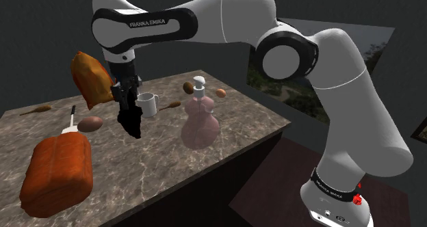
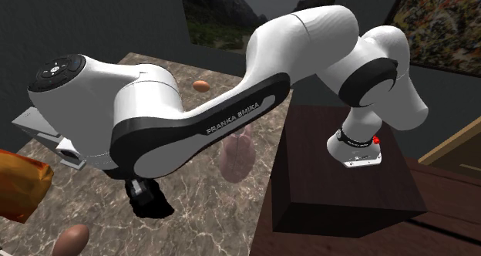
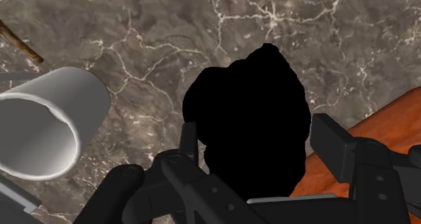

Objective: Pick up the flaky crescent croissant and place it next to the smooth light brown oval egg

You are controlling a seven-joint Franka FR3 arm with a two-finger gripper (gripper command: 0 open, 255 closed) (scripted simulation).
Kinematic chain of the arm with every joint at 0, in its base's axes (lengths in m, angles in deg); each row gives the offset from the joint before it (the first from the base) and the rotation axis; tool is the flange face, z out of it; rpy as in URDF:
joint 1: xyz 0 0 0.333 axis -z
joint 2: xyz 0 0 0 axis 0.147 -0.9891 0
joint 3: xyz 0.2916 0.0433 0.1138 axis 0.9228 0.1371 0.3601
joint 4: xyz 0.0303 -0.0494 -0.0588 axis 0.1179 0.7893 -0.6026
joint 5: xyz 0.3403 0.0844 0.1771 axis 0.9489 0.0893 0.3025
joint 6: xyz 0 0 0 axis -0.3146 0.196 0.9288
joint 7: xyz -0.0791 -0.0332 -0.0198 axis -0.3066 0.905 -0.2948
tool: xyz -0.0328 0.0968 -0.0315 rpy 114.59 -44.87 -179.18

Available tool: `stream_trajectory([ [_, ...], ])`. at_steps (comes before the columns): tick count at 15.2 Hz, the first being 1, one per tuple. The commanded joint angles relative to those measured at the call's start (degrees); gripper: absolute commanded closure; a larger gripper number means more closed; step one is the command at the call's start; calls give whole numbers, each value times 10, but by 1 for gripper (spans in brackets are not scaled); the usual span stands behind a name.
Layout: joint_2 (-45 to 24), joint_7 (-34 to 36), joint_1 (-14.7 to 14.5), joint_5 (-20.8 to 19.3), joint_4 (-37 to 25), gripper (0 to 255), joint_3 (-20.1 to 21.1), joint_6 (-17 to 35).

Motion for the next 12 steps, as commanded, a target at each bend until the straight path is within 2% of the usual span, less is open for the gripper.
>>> stream_trajectory([
  [1, -36, 9, -6, 0, -51, 255, 2, -15],
  [12, -29, 6, -7, 1, 45, 255, 2, 74],
])
